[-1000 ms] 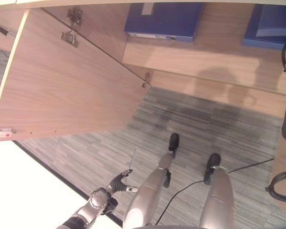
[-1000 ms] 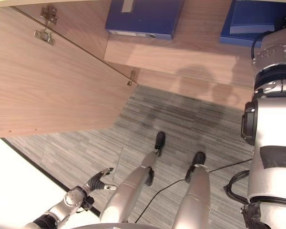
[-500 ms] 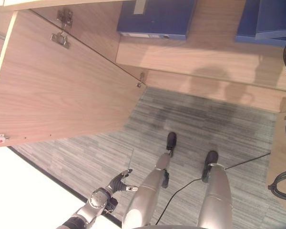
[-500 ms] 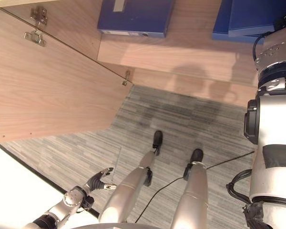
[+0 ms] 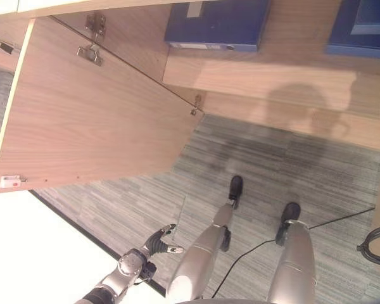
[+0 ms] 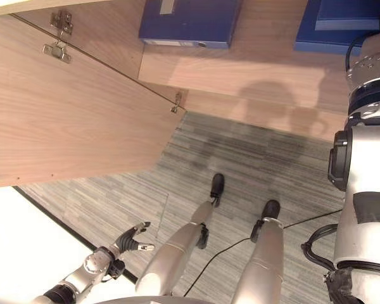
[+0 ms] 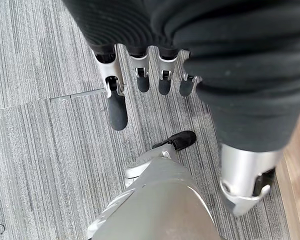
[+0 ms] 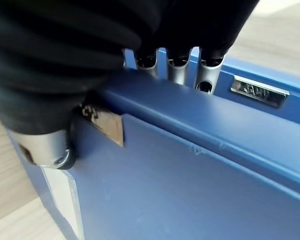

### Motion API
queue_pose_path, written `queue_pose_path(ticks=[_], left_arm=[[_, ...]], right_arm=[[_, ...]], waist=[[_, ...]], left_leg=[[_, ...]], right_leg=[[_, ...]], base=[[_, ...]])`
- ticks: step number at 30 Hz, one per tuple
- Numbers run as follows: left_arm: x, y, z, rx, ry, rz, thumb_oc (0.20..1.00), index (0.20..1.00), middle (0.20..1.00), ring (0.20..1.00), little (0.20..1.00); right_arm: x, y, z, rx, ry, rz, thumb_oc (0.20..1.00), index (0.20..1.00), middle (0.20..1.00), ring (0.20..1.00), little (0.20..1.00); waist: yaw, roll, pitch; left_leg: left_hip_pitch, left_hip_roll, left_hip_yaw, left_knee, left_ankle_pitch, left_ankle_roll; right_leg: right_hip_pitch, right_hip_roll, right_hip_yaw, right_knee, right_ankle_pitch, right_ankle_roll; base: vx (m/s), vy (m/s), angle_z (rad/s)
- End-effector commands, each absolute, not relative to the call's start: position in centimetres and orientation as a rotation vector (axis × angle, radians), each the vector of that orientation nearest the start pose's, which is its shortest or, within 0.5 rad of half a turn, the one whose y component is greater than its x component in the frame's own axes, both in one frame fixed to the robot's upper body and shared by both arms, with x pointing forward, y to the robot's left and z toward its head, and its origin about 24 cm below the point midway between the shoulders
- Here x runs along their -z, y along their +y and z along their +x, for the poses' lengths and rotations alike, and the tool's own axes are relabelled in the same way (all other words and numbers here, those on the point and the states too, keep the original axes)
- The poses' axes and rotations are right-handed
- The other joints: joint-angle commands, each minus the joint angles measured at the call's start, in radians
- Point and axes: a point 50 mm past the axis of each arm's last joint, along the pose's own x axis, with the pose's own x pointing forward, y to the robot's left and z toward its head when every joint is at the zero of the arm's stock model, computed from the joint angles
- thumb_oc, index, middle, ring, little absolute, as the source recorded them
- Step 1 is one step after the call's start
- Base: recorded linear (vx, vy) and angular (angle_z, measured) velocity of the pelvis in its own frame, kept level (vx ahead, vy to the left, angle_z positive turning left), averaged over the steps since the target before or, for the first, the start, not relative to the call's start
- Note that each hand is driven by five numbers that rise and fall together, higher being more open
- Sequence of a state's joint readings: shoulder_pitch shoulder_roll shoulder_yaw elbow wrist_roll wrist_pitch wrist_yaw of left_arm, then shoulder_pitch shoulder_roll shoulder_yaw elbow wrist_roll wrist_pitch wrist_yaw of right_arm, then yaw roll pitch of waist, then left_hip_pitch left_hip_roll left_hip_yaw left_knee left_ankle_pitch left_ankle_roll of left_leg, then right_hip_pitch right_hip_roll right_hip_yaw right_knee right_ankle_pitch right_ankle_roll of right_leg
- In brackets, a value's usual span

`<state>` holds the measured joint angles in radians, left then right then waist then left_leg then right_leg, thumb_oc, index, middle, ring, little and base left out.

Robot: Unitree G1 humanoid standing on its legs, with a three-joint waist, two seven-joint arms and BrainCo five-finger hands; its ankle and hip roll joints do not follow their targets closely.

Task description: Put the empty folder in the office cabinet

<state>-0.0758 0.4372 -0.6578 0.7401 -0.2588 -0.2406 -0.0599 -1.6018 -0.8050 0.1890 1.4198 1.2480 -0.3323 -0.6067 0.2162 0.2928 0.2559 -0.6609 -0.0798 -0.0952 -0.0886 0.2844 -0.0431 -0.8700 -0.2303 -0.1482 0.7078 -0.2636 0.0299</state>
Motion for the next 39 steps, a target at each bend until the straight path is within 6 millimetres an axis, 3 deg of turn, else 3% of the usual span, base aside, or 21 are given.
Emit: queue_pose_path(ticks=[1,9,10,12,13,14,17,18,19,20,21,22,23,24,29,30,31,35,37,38,39], left_arm=[[9.1,18.9,19.8,0.444,0.574,0.392,1.0,1.0,1.0,1.0,1.0],[8.6,19.1,20.3,0.437,0.55,0.384,1.0,1.0,1.0,1.0,1.0],[8.5,19.0,20.4,0.437,0.544,0.381,1.0,1.0,1.0,1.0,1.0],[8.5,18.9,20.4,0.44,0.541,0.384,1.0,1.0,1.0,1.0,1.0],[8.5,18.9,20.5,0.44,0.54,0.384,1.0,1.0,1.0,1.0,1.0],[8.5,18.9,20.4,0.44,0.54,0.386,1.0,1.0,1.0,1.0,1.0],[8.3,18.9,20.6,0.438,0.529,0.384,1.0,1.0,1.0,1.0,1.0],[8.3,18.7,20.6,0.443,0.526,0.38,1.0,1.0,1.0,1.0,1.0],[8.3,18.7,20.6,0.443,0.526,0.377,1.0,1.0,1.0,1.0,1.0],[8.4,18.6,20.5,0.442,0.531,0.373,1.0,1.0,1.0,1.0,1.0],[8.5,18.7,20.4,0.439,0.535,0.375,1.0,1.0,1.0,1.0,1.0],[8.5,18.7,20.4,0.439,0.536,0.375,1.0,1.0,1.0,1.0,1.0],[8.5,18.7,20.4,0.438,0.537,0.378,1.0,1.0,1.0,1.0,1.0],[8.5,18.7,20.4,0.438,0.535,0.38,1.0,1.0,1.0,1.0,1.0],[8.5,18.7,20.4,0.44,0.541,0.385,1.0,1.0,1.0,1.0,1.0],[8.7,18.7,20.3,0.441,0.55,0.389,1.0,1.0,1.0,1.0,1.0],[8.7,18.7,20.3,0.441,0.554,0.393,1.0,1.0,1.0,1.0,1.0],[8.8,18.6,20.2,0.44,0.558,0.395,1.0,1.0,1.0,1.0,1.0],[8.9,18.6,20.1,0.44,0.564,0.399,1.0,1.0,1.0,1.0,1.0],[8.9,18.6,20.1,0.439,0.566,0.402,1.0,1.0,1.0,1.0,1.0],[8.9,18.7,20.2,0.44,0.567,0.408,1.0,1.0,1.0,1.0,1.0]], right_arm=[[-43.9,-34.7,31.0,0.773,-0.917,0.788,0.2,0.2,0.2,0.2,0.2],[-42.6,-35.8,31.2,0.815,-0.879,0.8,0.2,0.2,0.2,0.2,0.2],[-42.3,-36.0,31.2,0.823,-0.868,0.797,0.2,0.2,0.2,0.2,0.2],[-41.8,-36.3,31.3,0.837,-0.855,0.799,0.2,0.2,0.2,0.2,0.2],[-41.9,-36.3,31.3,0.836,-0.857,0.799,0.2,0.2,0.2,0.2,0.2],[-41.6,-36.4,31.3,0.845,-0.849,0.797,0.2,0.2,0.2,0.2,0.2],[-41.2,-36.6,31.4,0.858,-0.831,0.789,0.2,0.2,0.2,0.2,0.2],[-41.0,-36.6,31.6,0.857,-0.819,0.782,0.2,0.2,0.2,0.2,0.2],[-40.9,-36.6,31.7,0.857,-0.813,0.78,0.385,0.385,0.385,0.385,0.385],[-40.7,-36.6,31.7,0.855,-0.805,0.774,0.736,0.736,0.736,0.736,0.736],[-40.6,-36.7,31.8,0.856,-0.798,0.771,1.0,1.0,1.0,1.0,1.0],[-40.6,-36.7,31.8,0.855,-0.796,0.77,1.0,1.0,1.0,1.0,1.0],[-40.5,-36.8,31.8,0.858,-0.788,0.767,1.0,1.0,1.0,1.0,1.0],[-40.5,-36.8,31.9,0.854,-0.782,0.764,1.0,1.0,1.0,1.0,1.0],[-39.5,-37.0,32.4,0.876,-0.702,0.752,1.0,1.0,1.0,1.0,1.0],[-39.1,-37.1,32.5,0.89,-0.674,0.752,1.0,1.0,1.0,1.0,1.0],[-39.0,-37.2,32.5,0.898,-0.665,0.753,1.0,1.0,1.0,1.0,1.0],[-38.7,-37.1,32.7,0.91,-0.638,0.771,1.0,1.0,1.0,1.0,1.0],[-38.0,-37.3,32.8,0.932,-0.605,0.771,1.0,1.0,1.0,1.0,1.0],[-37.7,-37.4,32.9,0.938,-0.587,0.769,1.0,1.0,1.0,1.0,1.0],[-37.2,-37.4,33.0,0.949,-0.564,0.766,1.0,1.0,1.0,1.0,1.0]], waist=[[0.038,-0.015,-0.012],[0.047,-0.009,-0.005],[0.048,-0.009,-0.007],[0.051,-0.005,0.003],[0.049,-0.009,-0.006],[0.052,-0.005,0.004],[0.054,-0.004,0.009],[0.052,-0.008,0.003],[0.053,-0.008,0.003],[0.054,-0.009,0.005],[0.053,-0.009,0.007],[0.052,-0.011,0.004],[0.054,-0.008,0.014],[0.051,-0.012,0.008],[0.048,-0.022,0.011],[0.048,-0.021,0.02],[0.044,-0.025,0.011],[0.04,-0.028,0.015],[0.041,-0.025,0.022],[0.037,-0.029,0.015],[0.036,-0.028,0.018]], left_leg=[[0.137,0.04,-0.006,0.02,-0.213,-0.055],[0.135,0.039,-0.034,0.007,-0.208,-0.066],[0.14,0.039,-0.041,0.002,-0.226,-0.07],[0.128,0.038,-0.047,0.003,-0.209,-0.07],[0.135,0.038,-0.049,0.001,-0.227,-0.071],[0.125,0.038,-0.05,0.003,-0.206,-0.072],[0.113,0.036,-0.055,0.001,-0.199,-0.08],[0.112,0.032,-0.061,0.001,-0.218,-0.082],[0.108,0.031,-0.063,0.001,-0.216,-0.083],[0.105,0.03,-0.064,0.001,-0.216,-0.084],[0.102,0.029,-0.065,0.001,-0.212,-0.084],[0.104,0.029,-0.066,0.001,-0.219,-0.085],[0.095,0.029,-0.066,0.001,-0.197,-0.084],[0.101,0.03,-0.066,0.001,-0.219,-0.086],[0.103,0.03,-0.07,0.001,-0.222,-0.087],[0.096,0.031,-0.072,0.001,-0.2,-0.085],[0.107,0.031,-0.073,0.001,-0.223,-0.086],[0.115,0.032,-0.075,0.001,-0.225,-0.084],[0.113,0.031,-0.073,0.001,-0.203,-0.083],[0.127,0.031,-0.074,0.001,-0.227,-0.084],[0.124,0.031,-0.073,0.001,-0.219,-0.083]], right_leg=[[0.057,-0.011,0.066,-0.234,0.145,0.127],[0.053,-0.009,0.046,-0.227,0.134,0.127],[0.054,-0.009,0.054,-0.218,0.101,0.131],[0.036,-0.011,0.042,-0.211,0.123,0.126],[0.044,-0.009,0.052,-0.209,0.094,0.13],[0.033,-0.01,0.04,-0.211,0.123,0.126],[0.015,-0.014,0.036,-0.203,0.124,0.128],[0.02,-0.012,0.043,-0.204,0.095,0.131],[0.017,-0.011,0.042,-0.202,0.094,0.131],[0.014,-0.01,0.041,-0.202,0.093,0.13],[0.009,-0.01,0.04,-0.199,0.097,0.128],[0.01,-0.01,0.042,-0.197,0.086,0.129],[-0.002,-0.013,0.03,-0.195,0.118,0.123],[0.005,-0.011,0.04,-0.191,0.085,0.128],[0.003,-0.008,0.038,-0.187,0.085,0.126],[-0.005,-0.008,0.027,-0.192,0.121,0.12],[0.005,-0.004,0.037,-0.19,0.089,0.124],[0.012,-0.005,0.038,-0.186,0.085,0.123],[0.011,-0.005,0.025,-0.193,0.123,0.118],[0.027,-0.003,0.034,-0.19,0.088,0.123],[0.026,-0.004,0.033,-0.193,0.101,0.121]], base=[[0.0,0.0,0.0],[0.0,-0.029,0.04],[-0.02,-0.035,0.07],[-0.01,-0.033,0.09],[-0.01,-0.019,0.16],[0.0,-0.015,0.26],[-0.02,-0.02,-0.05],[0.07,-0.036,-0.19],[0.08,-0.041,0.1],[-0.02,-0.016,0.11],[0.01,-0.02,0.12],[-0.09,0.01,0.07],[0.03,-0.021,0.04],[0.0,0.0,0.0],[0.01,-0.008,0.03],[0.01,0.005,-0.06],[0.01,0.003,-0.14],[0.02,0.0,-0.02],[-0.04,0.031,-0.07],[0.01,0.005,-0.12],[0.11,-0.025,0.05]])
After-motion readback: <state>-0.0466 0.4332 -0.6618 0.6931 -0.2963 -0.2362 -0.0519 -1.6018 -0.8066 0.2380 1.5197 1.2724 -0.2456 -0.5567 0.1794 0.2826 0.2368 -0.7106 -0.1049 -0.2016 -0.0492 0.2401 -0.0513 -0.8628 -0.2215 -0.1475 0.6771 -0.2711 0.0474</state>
